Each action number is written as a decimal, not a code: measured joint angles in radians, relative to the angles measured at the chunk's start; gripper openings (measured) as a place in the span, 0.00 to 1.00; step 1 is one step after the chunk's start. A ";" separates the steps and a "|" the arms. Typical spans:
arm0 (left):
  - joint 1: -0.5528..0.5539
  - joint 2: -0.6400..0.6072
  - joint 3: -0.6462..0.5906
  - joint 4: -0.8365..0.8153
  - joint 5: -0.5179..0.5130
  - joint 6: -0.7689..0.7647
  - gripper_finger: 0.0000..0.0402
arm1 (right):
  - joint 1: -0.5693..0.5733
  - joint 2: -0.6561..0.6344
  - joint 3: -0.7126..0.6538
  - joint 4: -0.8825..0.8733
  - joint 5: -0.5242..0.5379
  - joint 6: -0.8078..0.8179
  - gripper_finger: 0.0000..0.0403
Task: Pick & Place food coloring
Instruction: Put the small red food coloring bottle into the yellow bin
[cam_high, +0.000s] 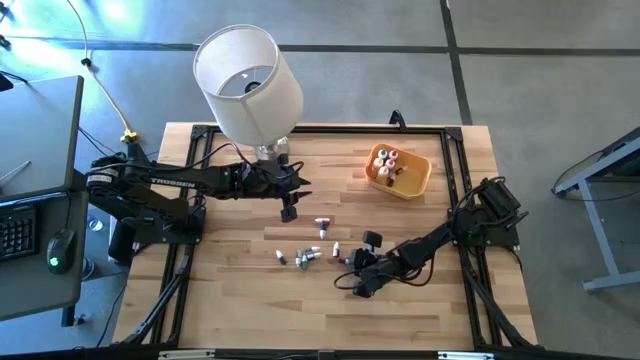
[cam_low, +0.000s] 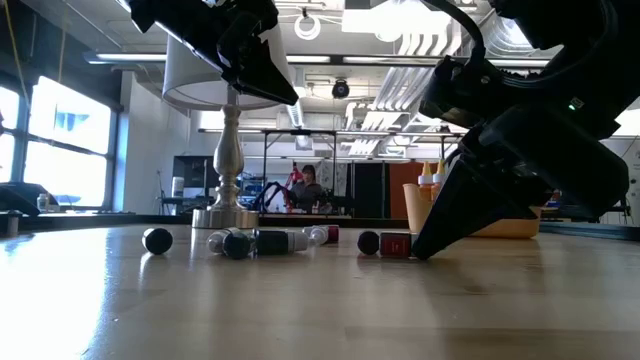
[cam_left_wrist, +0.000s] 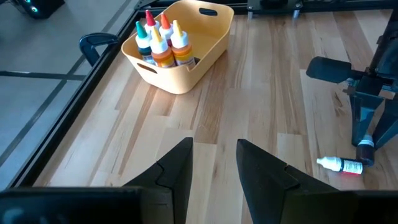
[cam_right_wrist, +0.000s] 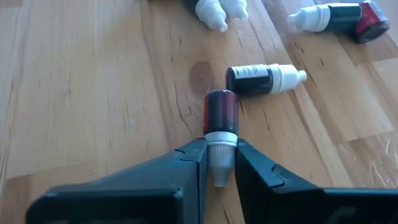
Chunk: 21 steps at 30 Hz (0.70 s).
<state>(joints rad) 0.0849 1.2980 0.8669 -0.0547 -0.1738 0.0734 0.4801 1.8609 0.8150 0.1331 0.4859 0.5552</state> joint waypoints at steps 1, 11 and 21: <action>0.000 0.000 0.000 0.000 0.000 0.000 0.30 | 0.000 -0.005 0.000 -0.002 0.002 -0.008 0.13; 0.000 0.000 0.000 -0.002 0.001 0.000 0.30 | -0.005 -0.284 0.001 -0.351 0.150 0.025 0.17; 0.000 0.000 0.000 0.000 0.002 0.000 0.30 | -0.119 -0.632 0.001 -1.236 0.382 0.562 0.16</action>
<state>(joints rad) 0.0849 1.2980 0.8669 -0.0548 -0.1715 0.0734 0.3609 1.2284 0.8158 -1.1027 0.8682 1.1170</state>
